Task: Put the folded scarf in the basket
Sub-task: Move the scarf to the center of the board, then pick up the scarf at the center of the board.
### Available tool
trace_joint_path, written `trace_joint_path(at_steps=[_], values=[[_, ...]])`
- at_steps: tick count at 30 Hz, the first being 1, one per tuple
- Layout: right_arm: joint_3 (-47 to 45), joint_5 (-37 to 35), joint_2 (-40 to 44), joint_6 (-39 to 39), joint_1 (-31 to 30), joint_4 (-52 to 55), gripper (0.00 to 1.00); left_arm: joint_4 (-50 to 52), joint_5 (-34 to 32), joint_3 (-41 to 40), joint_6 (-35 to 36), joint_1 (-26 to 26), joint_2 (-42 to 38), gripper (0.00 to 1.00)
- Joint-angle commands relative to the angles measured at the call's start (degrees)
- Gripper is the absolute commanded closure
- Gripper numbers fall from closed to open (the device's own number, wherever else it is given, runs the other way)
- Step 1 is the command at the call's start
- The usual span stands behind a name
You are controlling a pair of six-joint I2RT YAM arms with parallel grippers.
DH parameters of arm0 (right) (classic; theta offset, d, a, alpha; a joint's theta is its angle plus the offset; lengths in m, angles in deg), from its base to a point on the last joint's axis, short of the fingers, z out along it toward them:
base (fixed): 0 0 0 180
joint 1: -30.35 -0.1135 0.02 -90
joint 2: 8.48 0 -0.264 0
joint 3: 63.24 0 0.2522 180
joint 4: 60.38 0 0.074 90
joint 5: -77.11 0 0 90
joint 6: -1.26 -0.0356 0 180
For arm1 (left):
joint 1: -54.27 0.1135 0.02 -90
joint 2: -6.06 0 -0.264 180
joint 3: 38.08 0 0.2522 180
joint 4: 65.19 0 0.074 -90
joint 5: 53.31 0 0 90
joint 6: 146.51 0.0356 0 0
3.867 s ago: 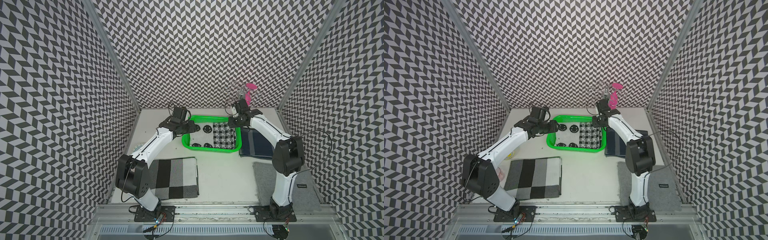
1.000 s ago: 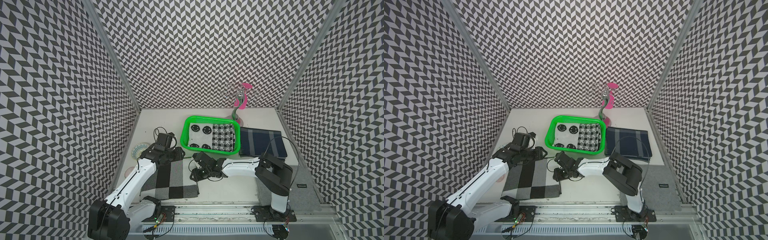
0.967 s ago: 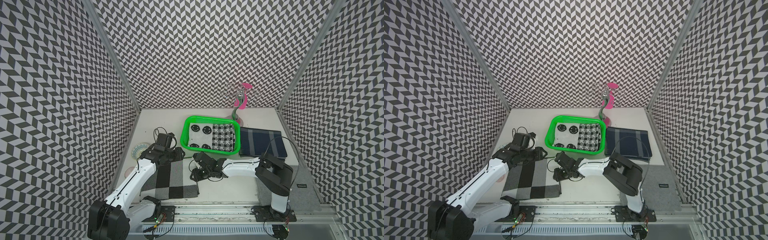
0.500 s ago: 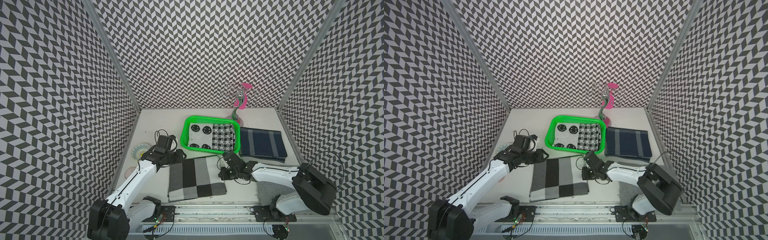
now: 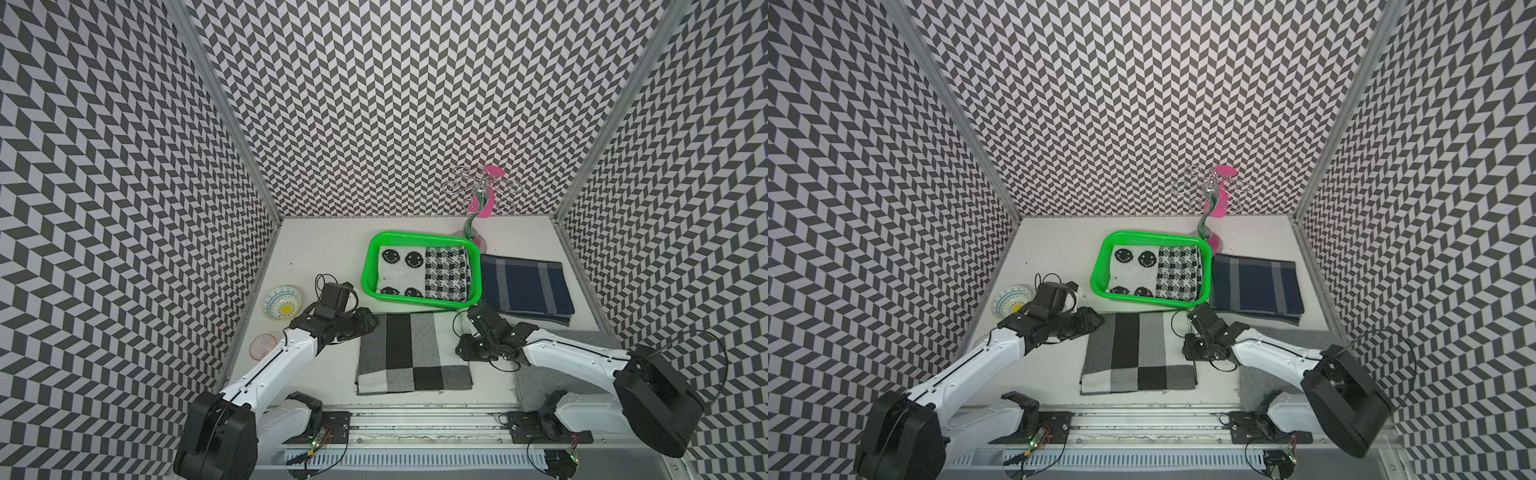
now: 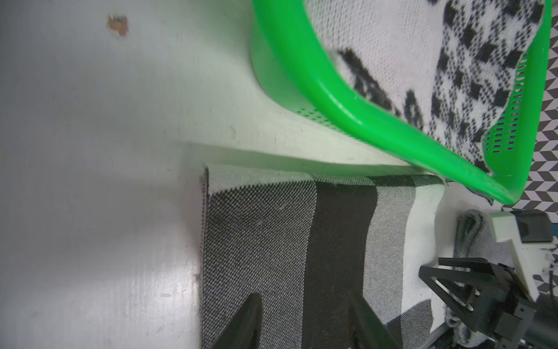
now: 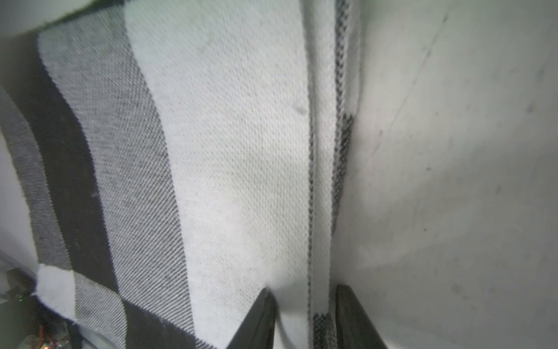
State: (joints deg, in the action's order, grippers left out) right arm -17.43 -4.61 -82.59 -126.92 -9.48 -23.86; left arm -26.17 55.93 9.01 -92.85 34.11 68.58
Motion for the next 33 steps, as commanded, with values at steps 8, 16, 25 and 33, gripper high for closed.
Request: trace_joint_path(at_steps=[8, 16, 25, 33], values=[[1.1, 0.7, 0.7, 3.0, 3.2, -1.0, 0.52, -4.5, -4.9, -6.4, -6.3, -0.3, -1.9, 0.47], [0.9, 4.2, -4.1, 1.6, 2.9, -9.4, 0.52, -6.4, -4.6, -9.4, -7.2, -0.7, -0.7, 0.46], [-0.7, 0.2, -2.2, -1.6, 0.7, -7.2, 0.52, -8.1, -9.1, -11.6, -8.2, -3.4, 1.1, 0.43], [-7.4, 0.6, 1.6, -4.9, 0.5, -8.3, 0.52, -8.8, -9.5, -14.1, -10.3, -6.1, 0.6, 0.41]])
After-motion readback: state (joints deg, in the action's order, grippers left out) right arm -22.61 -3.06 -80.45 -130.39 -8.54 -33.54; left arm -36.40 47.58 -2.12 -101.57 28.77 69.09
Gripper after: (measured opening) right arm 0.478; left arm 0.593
